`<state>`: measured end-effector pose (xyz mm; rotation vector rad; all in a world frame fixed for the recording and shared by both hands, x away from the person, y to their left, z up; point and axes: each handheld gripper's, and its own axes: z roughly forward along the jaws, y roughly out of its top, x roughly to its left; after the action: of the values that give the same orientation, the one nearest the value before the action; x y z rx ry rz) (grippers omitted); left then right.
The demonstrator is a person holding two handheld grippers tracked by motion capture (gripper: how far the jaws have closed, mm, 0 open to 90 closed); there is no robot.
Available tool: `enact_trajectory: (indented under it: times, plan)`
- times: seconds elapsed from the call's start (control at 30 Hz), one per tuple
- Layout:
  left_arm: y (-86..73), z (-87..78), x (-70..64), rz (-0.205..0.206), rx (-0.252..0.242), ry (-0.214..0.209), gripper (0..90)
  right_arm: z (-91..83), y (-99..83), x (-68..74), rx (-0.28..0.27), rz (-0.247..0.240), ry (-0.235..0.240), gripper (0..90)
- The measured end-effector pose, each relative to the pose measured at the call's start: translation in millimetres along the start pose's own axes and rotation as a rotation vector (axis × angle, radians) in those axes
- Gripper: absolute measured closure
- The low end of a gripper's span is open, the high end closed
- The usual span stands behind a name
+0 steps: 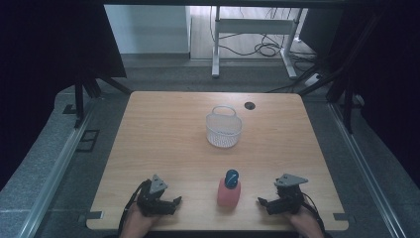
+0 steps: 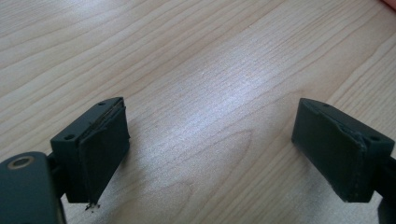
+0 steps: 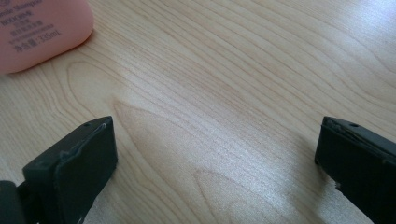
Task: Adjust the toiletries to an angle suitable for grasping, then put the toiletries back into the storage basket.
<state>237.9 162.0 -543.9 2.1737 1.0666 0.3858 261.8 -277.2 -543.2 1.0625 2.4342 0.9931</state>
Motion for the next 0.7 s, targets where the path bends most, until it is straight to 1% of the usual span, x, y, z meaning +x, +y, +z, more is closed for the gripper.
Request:
enact_trajectory:
  times: [0.57,0.7]
  plan:
    - [0.0,-0.1,0.0,0.0,0.0,0.0,10.6,-0.3,0.0,-0.3,0.001,-0.001,0.003,0.0]
    - [0.0,-0.1,0.0,0.0,0.0,0.0,10.6,-1.0,0.8,0.8,0.013,0.0,0.006,0.0]
